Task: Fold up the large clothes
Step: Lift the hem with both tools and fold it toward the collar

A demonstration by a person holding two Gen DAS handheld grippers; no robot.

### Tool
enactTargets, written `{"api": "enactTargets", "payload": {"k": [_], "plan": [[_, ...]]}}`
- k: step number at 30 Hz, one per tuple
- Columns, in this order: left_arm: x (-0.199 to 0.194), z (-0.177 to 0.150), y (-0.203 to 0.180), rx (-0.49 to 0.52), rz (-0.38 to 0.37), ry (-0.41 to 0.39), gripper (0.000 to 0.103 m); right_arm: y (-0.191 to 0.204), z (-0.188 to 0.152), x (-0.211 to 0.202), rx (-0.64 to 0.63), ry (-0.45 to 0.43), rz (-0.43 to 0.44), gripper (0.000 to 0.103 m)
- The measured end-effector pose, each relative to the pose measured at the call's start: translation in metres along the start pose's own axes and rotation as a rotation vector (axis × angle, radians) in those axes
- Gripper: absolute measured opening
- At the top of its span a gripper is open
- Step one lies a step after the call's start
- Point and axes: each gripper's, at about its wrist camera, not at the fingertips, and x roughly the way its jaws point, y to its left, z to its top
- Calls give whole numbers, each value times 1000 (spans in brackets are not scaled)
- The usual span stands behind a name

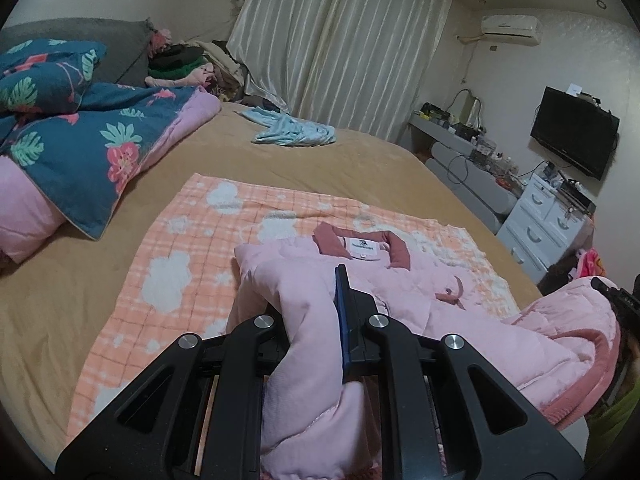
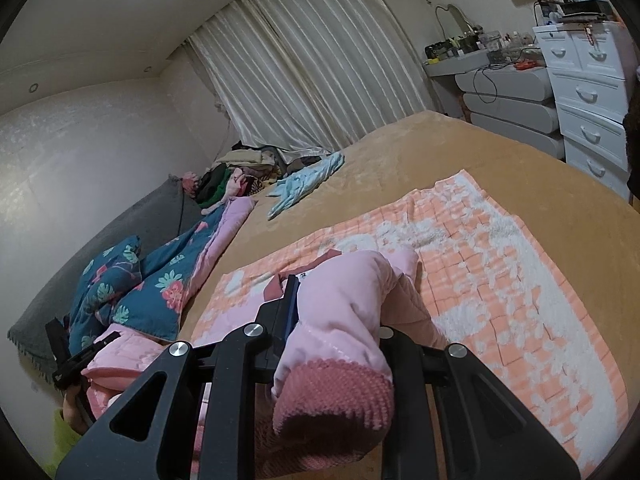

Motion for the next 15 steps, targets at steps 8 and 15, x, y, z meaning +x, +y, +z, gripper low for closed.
{"api": "enactTargets", "payload": {"k": [8,15], "plan": [[34,4,-2,37,75,27,7,-22,6,41,64,72,-64,19],[66,1,0,83,148,64,7,-39,5,73,87,121,-103,20]]}}
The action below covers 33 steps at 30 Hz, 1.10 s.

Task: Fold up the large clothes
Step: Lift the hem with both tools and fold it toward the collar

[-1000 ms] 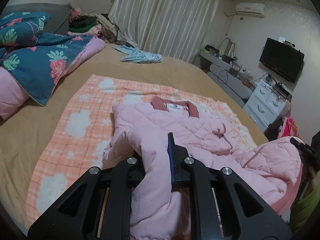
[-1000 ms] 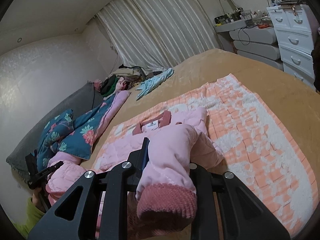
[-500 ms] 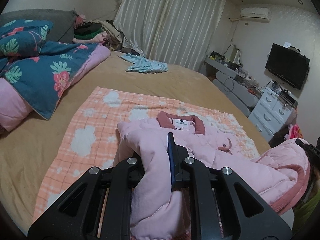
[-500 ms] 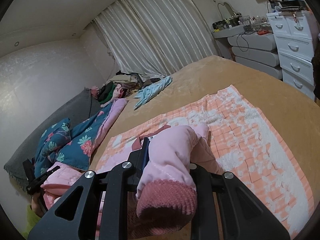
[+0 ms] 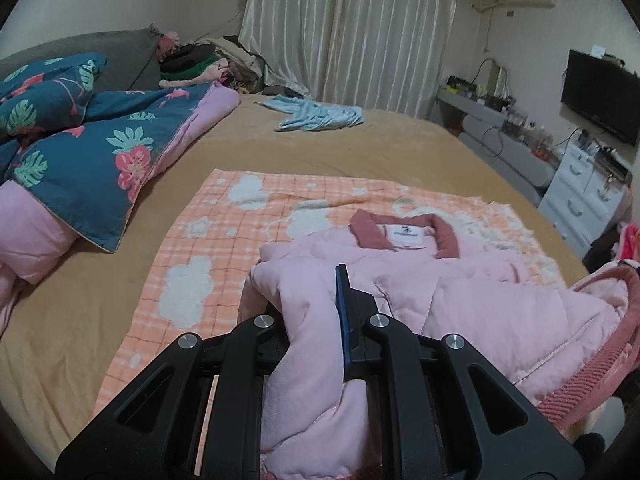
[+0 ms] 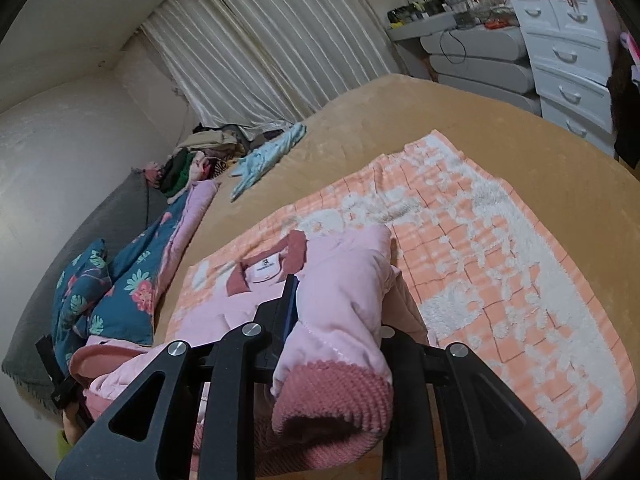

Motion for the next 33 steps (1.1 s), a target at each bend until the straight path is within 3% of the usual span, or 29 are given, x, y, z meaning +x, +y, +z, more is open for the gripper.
{"api": "enactTargets", "payload": {"k": [14,17,21,23,27,30,33], "plan": [[52,0,8,24,49,59,9,-11,10,58,10,59,-26,30],[62,0,10,18,51,70,10,-17,13,69,37,70,-21,38],[77,1,12,11,52,83,10,-26,18,76,69,64,-7,73],[84,1,14,5,50,89,10,-29,22,74,91,54,44,75],[94,2,15,-6,46,96,10,-33,31,56,104,-20,119,88],[98,3,17,-15,39,97,10,-40,34,35,122,-112,198,91],[101,4,19,-29,28,98,10,-48,31,20,114,-188,210,94]]}}
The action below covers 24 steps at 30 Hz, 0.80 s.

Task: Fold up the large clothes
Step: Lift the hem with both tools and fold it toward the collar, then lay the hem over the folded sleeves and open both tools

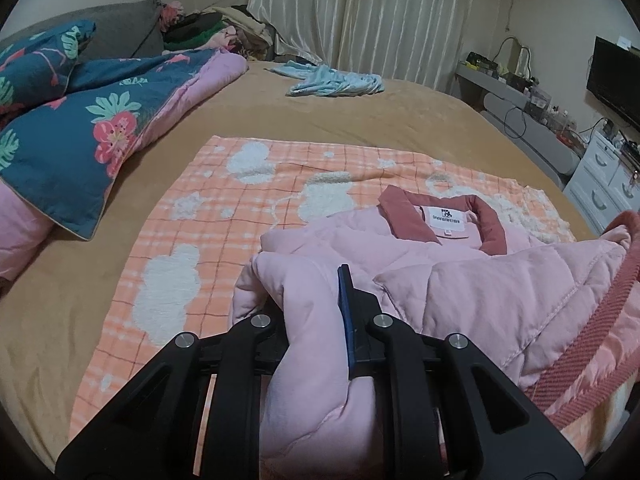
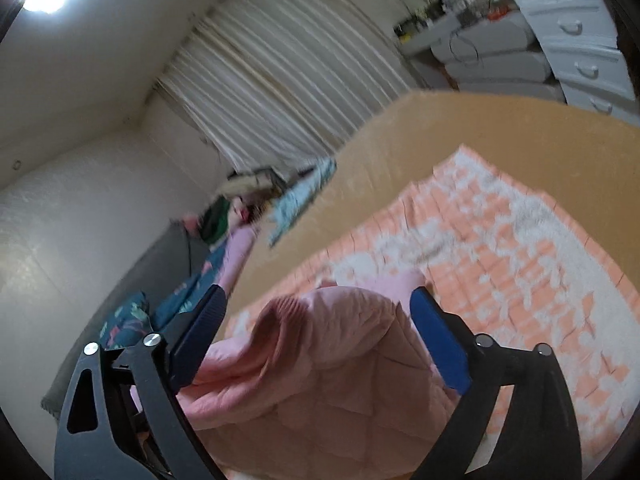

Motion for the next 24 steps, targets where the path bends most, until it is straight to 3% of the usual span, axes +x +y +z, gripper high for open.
{"api": "enactTargets", "payload": {"k": [3,7,10,14,19,24], "plan": [[2,2,2,-14,-12,2,11,-13,-9,-6,15,-15,6,96],[1,5,4,-37,-40,-10,15,-35,-33,10,45,74,-56,96],[-6,9,4,-66,-80,-30,29,-38,-50,18,41,114,-76,96],[-17,15,1,-88,-150,-50,67,-34,-67,28,0,160,-95,96],[-36,22,-13,-85,-207,-75,86,-18,-75,28,-64,178,-108,96],[-53,24,-26,-76,-242,-100,94,0,-79,22,-153,189,-128,96]]}}
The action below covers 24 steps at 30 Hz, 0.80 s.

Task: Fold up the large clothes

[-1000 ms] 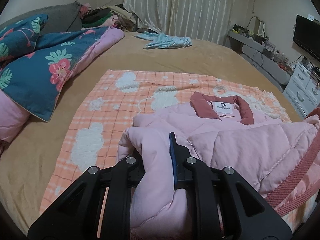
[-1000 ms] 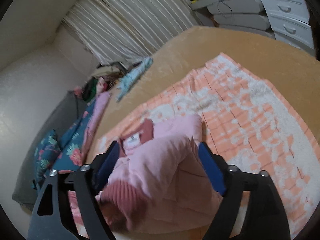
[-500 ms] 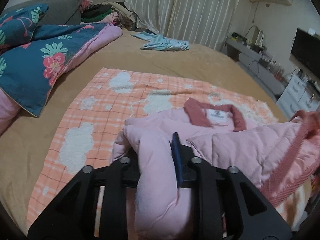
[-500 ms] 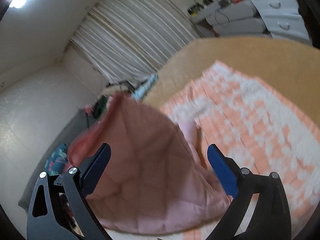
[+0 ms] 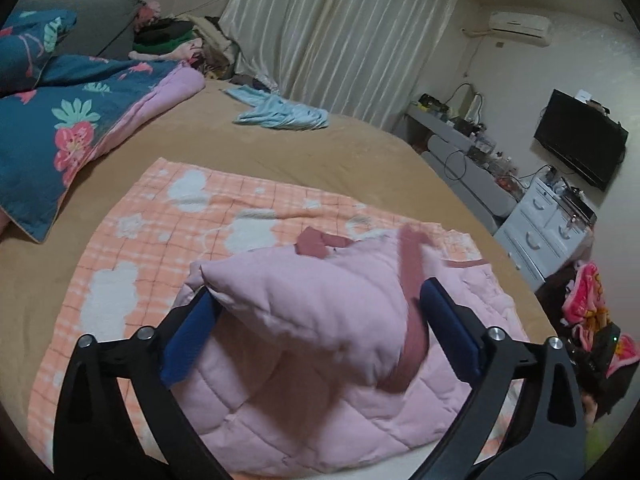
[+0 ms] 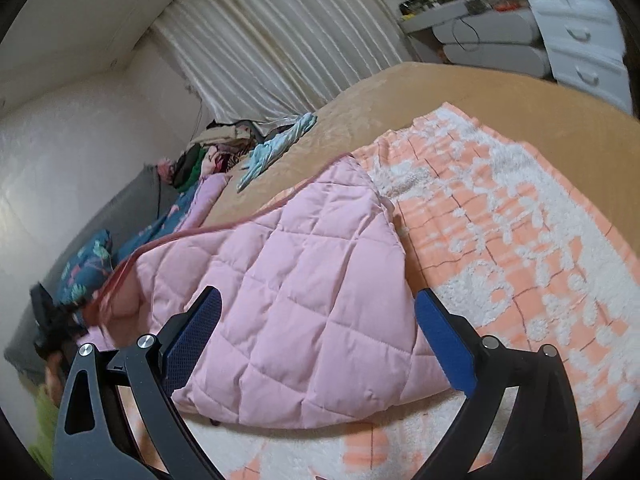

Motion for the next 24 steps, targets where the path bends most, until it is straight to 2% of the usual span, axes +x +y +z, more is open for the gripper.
{"api": "enactTargets", "payload": {"k": [4,10,12,17,24], "plan": [[-6,-1,-9,31,14,-2,94,11,-3,-5,-60,4,-27,96],[-20,-3,-26,147,129,-53,94,16,-5,-8,-80,8,-42,96],[-23,-4,-27,162,140,-60,94,17,-7,-9,-84,5,-47,96],[-22,-12,-23,197,191,-40,94,19,-10,-8,-118,8,-95,96],[-1,-47,17,137,248,49,94,20,-18,0,-221,30,-217,96]]}}
